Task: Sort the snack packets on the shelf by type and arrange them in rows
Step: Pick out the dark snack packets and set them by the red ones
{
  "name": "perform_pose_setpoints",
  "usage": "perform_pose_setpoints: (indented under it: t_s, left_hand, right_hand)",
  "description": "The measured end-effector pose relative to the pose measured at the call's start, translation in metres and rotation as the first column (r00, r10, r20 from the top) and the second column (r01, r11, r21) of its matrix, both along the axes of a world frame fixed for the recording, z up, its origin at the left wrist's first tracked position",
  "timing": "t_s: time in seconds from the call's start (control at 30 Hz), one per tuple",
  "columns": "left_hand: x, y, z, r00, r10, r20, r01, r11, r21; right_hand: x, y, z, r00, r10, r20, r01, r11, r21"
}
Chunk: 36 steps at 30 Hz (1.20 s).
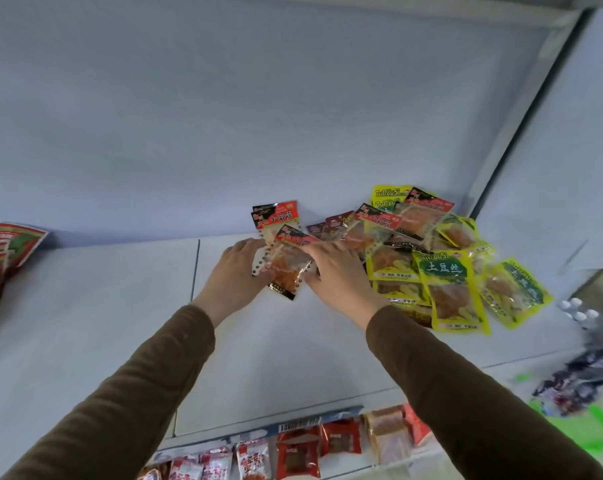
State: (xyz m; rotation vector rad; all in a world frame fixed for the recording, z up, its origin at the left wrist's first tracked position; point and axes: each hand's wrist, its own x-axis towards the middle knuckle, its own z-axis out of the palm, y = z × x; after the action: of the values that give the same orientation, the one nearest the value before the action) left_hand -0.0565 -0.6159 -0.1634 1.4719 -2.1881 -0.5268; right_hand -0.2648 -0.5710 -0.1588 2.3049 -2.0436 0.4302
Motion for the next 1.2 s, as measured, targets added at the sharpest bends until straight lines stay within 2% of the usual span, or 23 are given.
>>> perform_pose_setpoints:
  t_s: [0.27, 0.47, 0.63, 0.83, 0.9, 1.07, 1.13, 1.2]
  left_hand:
    - [-0.028, -0.025, -0.009, 0.999, 0.04, -0.014, -0.039, 0.999, 0.027]
    - [-0.05, -0.047, -0.014, 0.98, 0.194, -0.05, -0.191, 0.98, 0.065]
    - [-0.062, -0.061, -0.011, 0.93, 0.343, -0.131, -0.322, 0.934, 0.154]
    - [-0.071, -0.072, -0.017, 0.899, 0.41, -0.154, -0.344, 0.879, 0.331]
    - [-0.076, -0.074, -0.021, 0.87, 0.447, -0.211, -0.356, 0.863, 0.359]
    - [-0.087, -0.08, -0.025, 0.729, 0.542, -0.418, -0.41, 0.835, 0.368]
    - [-0.089, -0.08, -0.024, 0.657, 0.564, -0.5, -0.419, 0.825, 0.38]
    - [-0.089, -0.079, -0.022, 0.584, 0.583, -0.565, -0.431, 0.812, 0.393]
  right_hand:
    - [-0.023, -0.034, -0.007, 0.999, 0.051, 0.015, -0.052, 0.999, 0.016]
    - [-0.044, -0.075, -0.009, 0.99, 0.135, 0.027, -0.137, 0.986, 0.092]
    - [-0.056, -0.106, -0.005, 0.972, 0.207, 0.108, -0.229, 0.933, 0.277]
    - [-0.06, -0.134, -0.002, 0.963, 0.268, 0.039, -0.263, 0.889, 0.375]
    - [-0.06, -0.14, -0.003, 0.962, 0.257, 0.089, -0.272, 0.886, 0.376]
    - [-0.052, -0.154, -0.01, 0.924, 0.168, 0.344, -0.293, 0.889, 0.353]
    - [-0.05, -0.155, -0.012, 0.89, 0.128, 0.438, -0.288, 0.902, 0.321]
    - [-0.048, -0.156, -0.015, 0.809, 0.077, 0.583, -0.293, 0.913, 0.285]
